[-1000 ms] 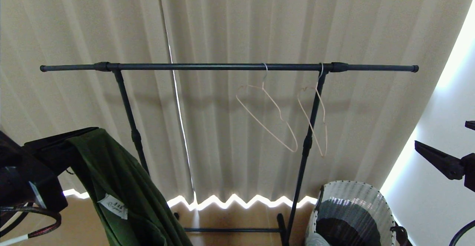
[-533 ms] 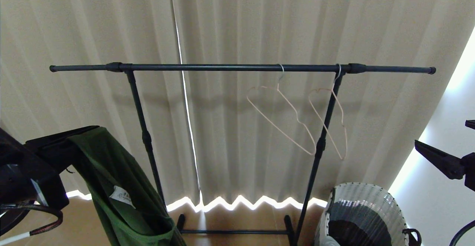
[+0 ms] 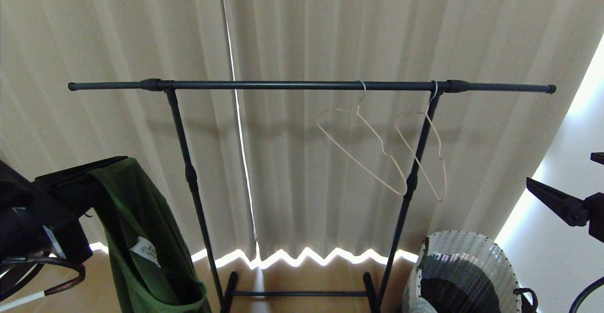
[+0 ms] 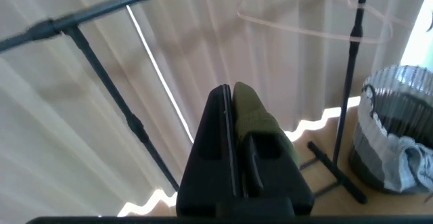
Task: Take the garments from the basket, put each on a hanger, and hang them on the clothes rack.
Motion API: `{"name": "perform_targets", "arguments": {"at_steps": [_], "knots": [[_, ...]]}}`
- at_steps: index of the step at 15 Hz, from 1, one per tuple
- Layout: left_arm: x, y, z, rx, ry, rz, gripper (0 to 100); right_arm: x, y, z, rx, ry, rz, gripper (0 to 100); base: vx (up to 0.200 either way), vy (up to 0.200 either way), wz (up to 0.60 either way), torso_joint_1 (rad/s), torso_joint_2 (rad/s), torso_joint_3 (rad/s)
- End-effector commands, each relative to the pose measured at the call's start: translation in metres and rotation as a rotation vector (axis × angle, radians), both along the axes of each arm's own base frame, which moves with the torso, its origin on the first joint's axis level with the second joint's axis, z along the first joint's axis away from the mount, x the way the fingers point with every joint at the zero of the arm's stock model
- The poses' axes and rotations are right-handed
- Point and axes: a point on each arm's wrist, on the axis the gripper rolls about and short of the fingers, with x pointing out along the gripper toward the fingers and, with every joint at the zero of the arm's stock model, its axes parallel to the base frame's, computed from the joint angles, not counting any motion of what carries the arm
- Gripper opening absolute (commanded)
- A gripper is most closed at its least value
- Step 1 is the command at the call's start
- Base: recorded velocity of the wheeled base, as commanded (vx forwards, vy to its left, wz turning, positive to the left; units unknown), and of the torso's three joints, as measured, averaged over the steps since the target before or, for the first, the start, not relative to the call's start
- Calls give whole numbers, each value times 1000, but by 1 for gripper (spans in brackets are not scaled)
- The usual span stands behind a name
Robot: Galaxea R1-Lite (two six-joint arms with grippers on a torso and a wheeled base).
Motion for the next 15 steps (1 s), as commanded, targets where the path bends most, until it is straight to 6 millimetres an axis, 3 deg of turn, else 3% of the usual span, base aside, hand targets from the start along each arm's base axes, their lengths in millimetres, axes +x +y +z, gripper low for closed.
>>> {"name": "perform_targets", "arguments": {"at_steps": [1,9,13,15], "knots": [[3,-2,-3,6,15,1,0,3,-1,1,-1,1,-12,100,200,0,0,2,2,2],[4,-3,-6,13,29,-1,0,16,-1,-2,2,38,-12,100,200,0,0,0,3,2],[3,-2,-18,31,66,3,0,28,0,-3,41,72,-24,100,150,0,0,-1,3,3],[3,-1,-26,53,87,4,0,54,3,-10,146,143,-72,100,0,0,0,0,0,0]]}}
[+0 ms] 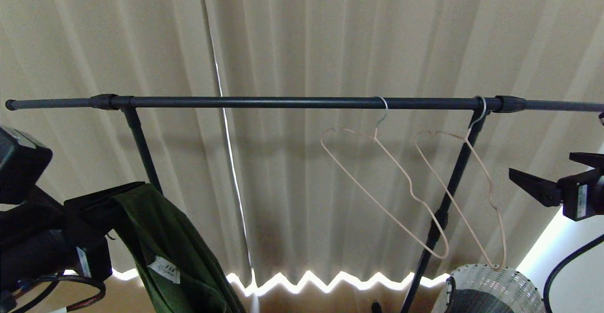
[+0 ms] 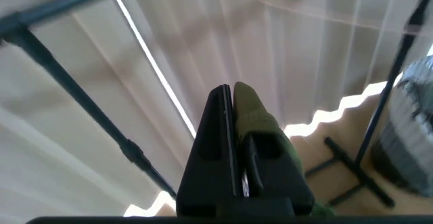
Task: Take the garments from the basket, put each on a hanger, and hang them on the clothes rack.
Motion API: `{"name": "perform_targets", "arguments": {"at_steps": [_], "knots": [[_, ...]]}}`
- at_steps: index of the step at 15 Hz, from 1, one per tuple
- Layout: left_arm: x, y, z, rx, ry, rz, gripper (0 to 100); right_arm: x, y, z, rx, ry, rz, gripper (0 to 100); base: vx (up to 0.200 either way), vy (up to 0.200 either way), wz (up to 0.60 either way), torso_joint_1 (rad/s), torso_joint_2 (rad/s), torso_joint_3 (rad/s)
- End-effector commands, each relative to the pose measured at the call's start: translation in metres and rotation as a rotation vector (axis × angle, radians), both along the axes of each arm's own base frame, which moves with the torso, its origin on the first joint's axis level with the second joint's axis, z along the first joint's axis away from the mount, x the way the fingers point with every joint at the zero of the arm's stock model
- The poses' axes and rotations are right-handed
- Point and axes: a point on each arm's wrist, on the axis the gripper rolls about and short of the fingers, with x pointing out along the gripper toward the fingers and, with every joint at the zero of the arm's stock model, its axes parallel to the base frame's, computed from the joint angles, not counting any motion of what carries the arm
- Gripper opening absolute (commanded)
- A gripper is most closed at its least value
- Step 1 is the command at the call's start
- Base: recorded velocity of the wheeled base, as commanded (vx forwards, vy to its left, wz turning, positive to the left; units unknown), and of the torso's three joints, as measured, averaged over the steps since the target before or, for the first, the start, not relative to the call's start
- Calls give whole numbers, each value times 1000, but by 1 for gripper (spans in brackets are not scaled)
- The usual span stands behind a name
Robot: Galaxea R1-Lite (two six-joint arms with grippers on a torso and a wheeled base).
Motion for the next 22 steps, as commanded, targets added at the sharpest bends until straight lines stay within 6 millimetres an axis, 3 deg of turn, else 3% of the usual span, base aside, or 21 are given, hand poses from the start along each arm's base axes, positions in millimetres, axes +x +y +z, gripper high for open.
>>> {"name": "perform_targets", "arguments": {"at_steps": [1,7,19,20,22], "knots": [[1,0,-4,8,10,3,0,29,3,-14,52,112,-33,100,0,0,0,0,0,0],[0,0,-6,11,17,3,0,50,13,-40,76,278,-120,100,0,0,0,0,0,0],[-1,1,-10,10,30,3,0,67,27,-48,172,306,-148,100,0,0,0,0,0,0],[-1,1,-10,10,30,3,0,67,27,-48,172,306,-148,0,0,0,0,0,0,0],[-1,1,-9,9,28,3,0,70,28,-50,172,312,-150,0,0,0,0,0,0,0]]}}
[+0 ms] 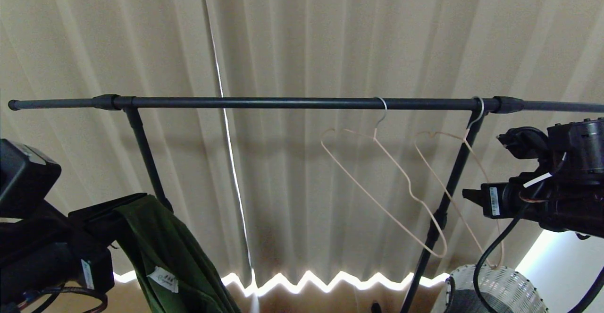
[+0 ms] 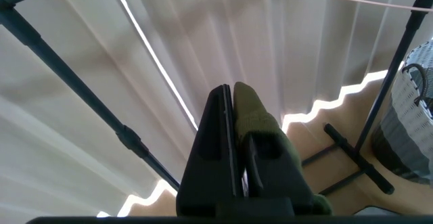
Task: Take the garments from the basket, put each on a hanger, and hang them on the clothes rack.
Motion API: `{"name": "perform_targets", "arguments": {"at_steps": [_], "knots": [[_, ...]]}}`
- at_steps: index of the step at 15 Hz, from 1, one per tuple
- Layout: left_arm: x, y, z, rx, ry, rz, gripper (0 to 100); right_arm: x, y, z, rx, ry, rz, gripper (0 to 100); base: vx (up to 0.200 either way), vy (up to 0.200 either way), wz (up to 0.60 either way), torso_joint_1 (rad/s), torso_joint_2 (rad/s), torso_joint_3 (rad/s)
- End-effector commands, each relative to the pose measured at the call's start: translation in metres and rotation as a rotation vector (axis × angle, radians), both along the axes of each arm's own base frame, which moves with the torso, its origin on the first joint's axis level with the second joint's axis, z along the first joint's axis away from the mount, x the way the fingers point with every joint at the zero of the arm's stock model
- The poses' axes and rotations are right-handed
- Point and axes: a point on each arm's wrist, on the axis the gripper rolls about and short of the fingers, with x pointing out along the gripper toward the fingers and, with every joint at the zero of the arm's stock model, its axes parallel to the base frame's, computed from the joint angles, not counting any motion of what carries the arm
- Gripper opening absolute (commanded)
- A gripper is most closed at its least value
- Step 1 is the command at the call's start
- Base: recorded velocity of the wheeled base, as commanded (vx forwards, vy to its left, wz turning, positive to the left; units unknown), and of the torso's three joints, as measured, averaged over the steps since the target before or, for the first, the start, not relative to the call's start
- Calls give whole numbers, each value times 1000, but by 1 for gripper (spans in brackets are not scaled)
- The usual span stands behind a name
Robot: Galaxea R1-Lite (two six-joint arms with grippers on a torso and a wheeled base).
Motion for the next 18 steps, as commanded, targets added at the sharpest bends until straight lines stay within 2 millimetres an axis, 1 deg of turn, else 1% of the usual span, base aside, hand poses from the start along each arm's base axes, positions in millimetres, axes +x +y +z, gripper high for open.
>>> {"name": "perform_targets", "arguments": {"at_steps": [1,9,11,13,15,17,18], "knots": [[0,0,0,0,-1,1,0,1,0,-1,-2,4,0,0,0,0,0,0,0,0],[-1,0,1,3,-7,-1,0,-3,-1,5,0,-18,-3,0,0,0,0,0,0,0],[-1,1,1,2,-8,-1,0,-7,-2,10,5,-40,-4,0,0,0,0,0,0,0],[-2,1,1,2,-13,-2,0,-13,-3,16,10,-65,-4,0,0,0,0,0,0,0],[-1,1,5,-18,-44,-1,0,-24,-5,27,23,-115,-3,0,0,0,0,0,0,0],[-1,0,6,-23,-54,-1,0,-28,-6,30,26,-130,-3,0,0,0,0,0,0,0],[0,0,6,-22,-52,-1,0,-33,-7,35,32,-154,-3,0,0,0,0,0,0,0]]}}
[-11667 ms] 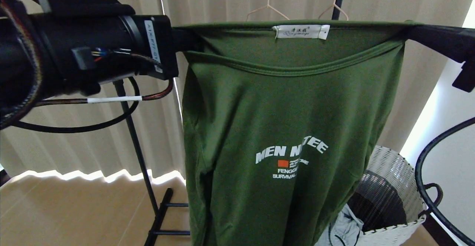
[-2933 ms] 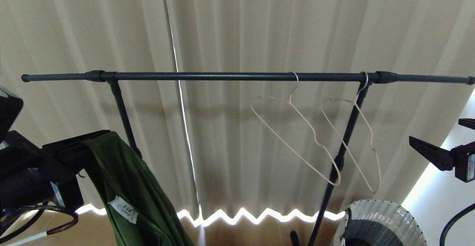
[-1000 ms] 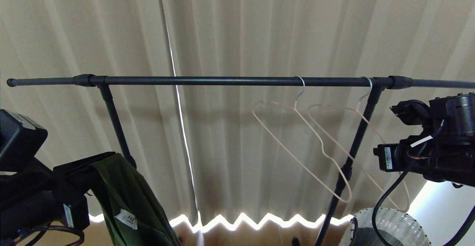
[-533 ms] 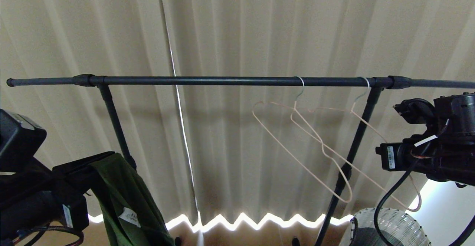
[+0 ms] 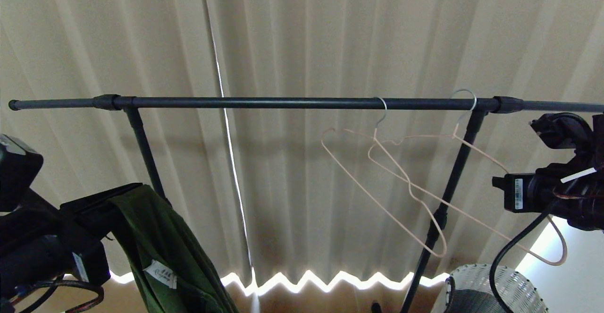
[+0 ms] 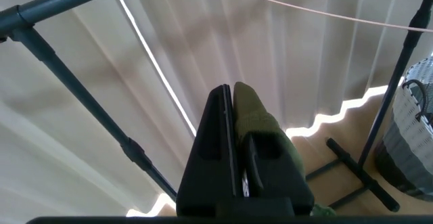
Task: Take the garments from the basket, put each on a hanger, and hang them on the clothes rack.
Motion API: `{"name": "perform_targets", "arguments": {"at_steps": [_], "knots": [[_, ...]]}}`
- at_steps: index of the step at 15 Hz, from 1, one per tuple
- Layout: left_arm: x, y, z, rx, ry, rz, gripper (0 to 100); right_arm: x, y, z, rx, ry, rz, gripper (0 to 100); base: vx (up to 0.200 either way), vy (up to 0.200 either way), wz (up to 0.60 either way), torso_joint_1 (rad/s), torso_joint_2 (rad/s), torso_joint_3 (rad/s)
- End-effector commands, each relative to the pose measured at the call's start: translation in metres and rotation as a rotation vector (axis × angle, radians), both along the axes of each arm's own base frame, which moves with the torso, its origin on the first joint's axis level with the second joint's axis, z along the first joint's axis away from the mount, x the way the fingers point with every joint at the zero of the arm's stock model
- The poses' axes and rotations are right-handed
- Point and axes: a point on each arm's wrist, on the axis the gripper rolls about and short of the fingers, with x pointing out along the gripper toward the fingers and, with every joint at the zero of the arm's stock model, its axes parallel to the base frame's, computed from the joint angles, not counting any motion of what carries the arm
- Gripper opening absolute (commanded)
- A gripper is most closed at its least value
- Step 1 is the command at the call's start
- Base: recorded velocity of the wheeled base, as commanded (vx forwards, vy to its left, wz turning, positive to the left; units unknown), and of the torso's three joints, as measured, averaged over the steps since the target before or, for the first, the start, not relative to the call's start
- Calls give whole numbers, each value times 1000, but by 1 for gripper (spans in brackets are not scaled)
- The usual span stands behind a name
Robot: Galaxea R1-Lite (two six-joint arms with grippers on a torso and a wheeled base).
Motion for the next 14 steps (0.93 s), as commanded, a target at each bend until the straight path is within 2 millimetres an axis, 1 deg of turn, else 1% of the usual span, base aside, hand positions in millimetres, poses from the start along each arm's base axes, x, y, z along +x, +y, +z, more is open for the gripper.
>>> {"name": "perform_targets", "arguments": {"at_steps": [1,4,8,10,14], "knots": [[1,0,-1,2,3,0,0,-11,-2,12,13,-56,2,0,0,0,0,0,0,0],[0,0,1,-2,-3,0,0,-21,-4,14,14,-75,0,0,0,0,0,0,0,0],[0,0,0,-2,-2,4,0,-40,-7,17,17,-110,3,0,0,0,0,0,0,0],[1,0,-1,-2,5,6,0,-46,-9,18,14,-122,4,0,-200,0,0,5,5,2],[2,-1,-1,-1,7,6,0,-46,-9,20,13,-128,5,0,-200,0,0,-3,0,7]]}}
